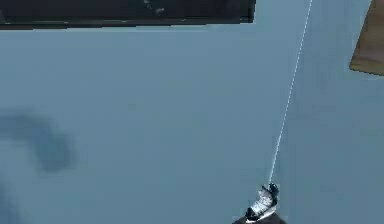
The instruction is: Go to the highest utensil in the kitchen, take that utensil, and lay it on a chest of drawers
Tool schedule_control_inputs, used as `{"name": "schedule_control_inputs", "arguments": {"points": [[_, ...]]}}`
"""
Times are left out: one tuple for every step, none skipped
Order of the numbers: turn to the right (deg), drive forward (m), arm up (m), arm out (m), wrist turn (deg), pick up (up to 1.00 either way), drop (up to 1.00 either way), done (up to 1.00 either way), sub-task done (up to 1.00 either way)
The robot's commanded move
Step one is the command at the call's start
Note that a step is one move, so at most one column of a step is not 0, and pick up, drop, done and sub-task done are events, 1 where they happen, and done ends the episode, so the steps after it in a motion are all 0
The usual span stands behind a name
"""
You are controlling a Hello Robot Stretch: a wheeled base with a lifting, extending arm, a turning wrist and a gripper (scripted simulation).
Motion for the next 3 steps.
{"name": "schedule_control_inputs", "arguments": {"points": [[-45.0, 0.0, 0.0, 0.0, 0.0, 0.0, 0.0, 0.0, 0.0], [-45.0, 0.0, 0.0, 0.0, 0.0, 0.0, 0.0, 0.0, 0.0], [-45.0, 0.0, 0.0, 0.0, 0.0, 0.0, 0.0, 0.0, 0.0]]}}
